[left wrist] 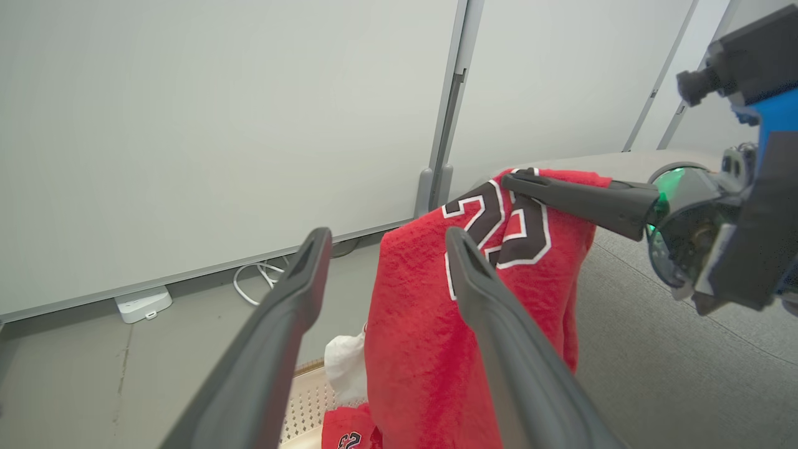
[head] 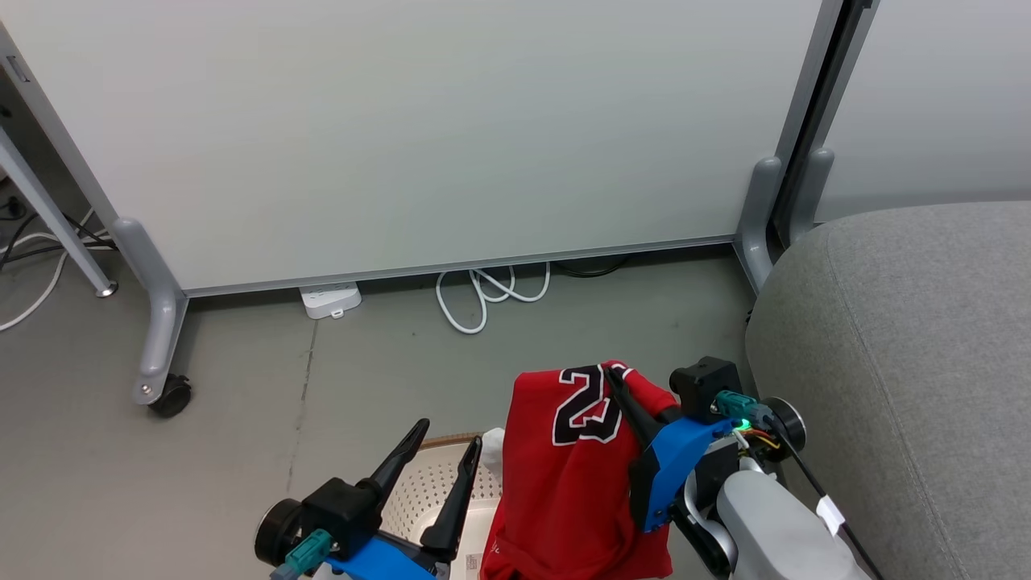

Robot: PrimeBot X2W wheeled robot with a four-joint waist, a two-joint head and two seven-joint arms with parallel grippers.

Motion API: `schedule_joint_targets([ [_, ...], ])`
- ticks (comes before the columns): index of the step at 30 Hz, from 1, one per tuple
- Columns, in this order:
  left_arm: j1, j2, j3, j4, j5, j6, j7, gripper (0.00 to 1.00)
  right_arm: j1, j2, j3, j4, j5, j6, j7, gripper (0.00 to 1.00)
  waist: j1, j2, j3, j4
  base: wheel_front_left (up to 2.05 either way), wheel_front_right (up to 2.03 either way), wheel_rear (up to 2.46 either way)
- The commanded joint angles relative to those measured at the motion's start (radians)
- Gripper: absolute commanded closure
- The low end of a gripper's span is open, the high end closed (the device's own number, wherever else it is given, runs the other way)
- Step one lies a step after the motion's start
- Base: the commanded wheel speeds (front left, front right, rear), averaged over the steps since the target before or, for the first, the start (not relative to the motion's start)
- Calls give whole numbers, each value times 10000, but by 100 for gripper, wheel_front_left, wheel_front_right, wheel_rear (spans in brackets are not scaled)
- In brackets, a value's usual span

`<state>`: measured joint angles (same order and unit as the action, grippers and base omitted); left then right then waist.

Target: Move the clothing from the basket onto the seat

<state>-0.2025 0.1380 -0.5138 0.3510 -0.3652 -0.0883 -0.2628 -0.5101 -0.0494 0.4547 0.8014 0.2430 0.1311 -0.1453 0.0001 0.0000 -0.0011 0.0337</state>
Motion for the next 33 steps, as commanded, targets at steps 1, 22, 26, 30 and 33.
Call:
schedule_joint_targets([
  [1,111,-49,171,5,114,-61,-30,0,131,-17,-30,-75,-94,-7,-7,100,-1,0,9,-3,0,0,0],
  [22,431,-475,1000,185,784,-407,-30,0,232,-17,-98,-278,-100,-7,162,100,-1,0,22,-452,0,0,0],
  [26,426,-523,1059,152,854,-424,-30,0,177,-16,-176,-318,-208,-7,185,100,-1,0,46,-933,0,0,0],
  [30,341,-575,994,145,851,-428,-30,0,170,-17,-266,-340,-261,-7,208,100,-1,0,75,-1524,0,0,0],
  [33,307,-599,945,120,809,-430,-30,0,224,-16,-280,-372,-276,-7,230,100,-1,0,85,-2019,0,0,0],
])
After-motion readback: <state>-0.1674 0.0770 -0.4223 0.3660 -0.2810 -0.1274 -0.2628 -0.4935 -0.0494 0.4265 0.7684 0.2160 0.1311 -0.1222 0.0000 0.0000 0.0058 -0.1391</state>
